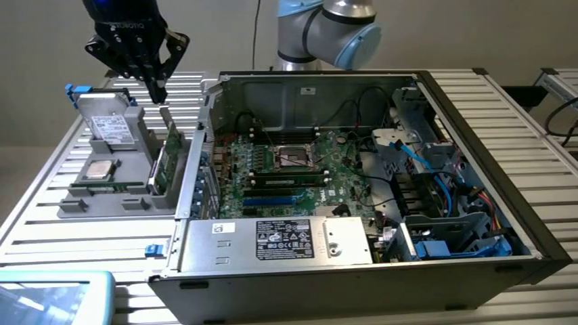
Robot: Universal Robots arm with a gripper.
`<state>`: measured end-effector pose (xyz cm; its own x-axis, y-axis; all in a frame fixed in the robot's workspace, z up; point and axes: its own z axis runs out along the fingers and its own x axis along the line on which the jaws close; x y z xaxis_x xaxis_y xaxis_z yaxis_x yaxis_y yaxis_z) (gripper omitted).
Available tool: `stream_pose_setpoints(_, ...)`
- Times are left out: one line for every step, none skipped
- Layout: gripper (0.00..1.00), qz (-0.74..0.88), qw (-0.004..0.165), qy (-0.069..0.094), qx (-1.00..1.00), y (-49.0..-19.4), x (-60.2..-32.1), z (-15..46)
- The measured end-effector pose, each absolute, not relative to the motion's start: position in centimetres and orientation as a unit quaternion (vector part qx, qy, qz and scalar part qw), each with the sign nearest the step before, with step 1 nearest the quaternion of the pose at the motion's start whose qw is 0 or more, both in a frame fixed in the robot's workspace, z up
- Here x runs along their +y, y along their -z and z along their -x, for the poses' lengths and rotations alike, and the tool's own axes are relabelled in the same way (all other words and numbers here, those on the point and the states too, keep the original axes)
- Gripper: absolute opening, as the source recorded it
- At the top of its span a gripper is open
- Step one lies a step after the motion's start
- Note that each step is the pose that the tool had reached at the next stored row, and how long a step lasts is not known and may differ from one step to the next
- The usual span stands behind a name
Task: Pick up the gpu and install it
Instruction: 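Reach for the gpu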
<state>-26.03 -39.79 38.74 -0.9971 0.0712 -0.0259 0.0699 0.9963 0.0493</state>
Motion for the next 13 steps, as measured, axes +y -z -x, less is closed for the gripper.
stream_pose_setpoints(0.12, -0.035, 0.014, -0.024, 0.999, -38.7, -39.8, 26.2)
stream_pose_setpoints(0.12, -0.035, 0.014, -0.024, 0.999, -38.6, -39.7, 26.5)
stream_pose_setpoints(0.12, -0.035, 0.014, -0.024, 0.999, -38.5, -39.7, 26.7)
stream_pose_setpoints(0.12, -0.035, 0.014, -0.024, 0.999, -38.4, -39.7, 27.0)
stream_pose_setpoints(0.12, -0.035, 0.014, -0.024, 0.999, -38.3, -39.7, 27.2)
stream_pose_setpoints(0.12, -0.035, 0.014, -0.024, 0.999, -38.3, -39.7, 27.4)
stream_pose_setpoints(0.12, -0.035, 0.014, -0.024, 0.999, -38.2, -39.6, 27.6)
stream_pose_setpoints(0.12, -0.035, 0.014, -0.024, 0.999, -38.2, -39.6, 27.8)
stream_pose_setpoints(0.12, -0.035, 0.014, -0.024, 0.999, -38.1, -39.6, 28.0)
stream_pose_setpoints(0.12, -0.035, 0.014, -0.024, 0.999, -38.1, -39.6, 28.2)
stream_pose_setpoints(0.12, -0.035, 0.014, -0.024, 0.999, -38.0, -39.6, 28.3)
stream_pose_setpoints(0.12, -0.035, 0.014, -0.024, 0.999, -37.9, -39.6, 28.5)
stream_pose_setpoints(0.12, -0.035, 0.014, -0.024, 0.999, -37.9, -39.6, 28.8)
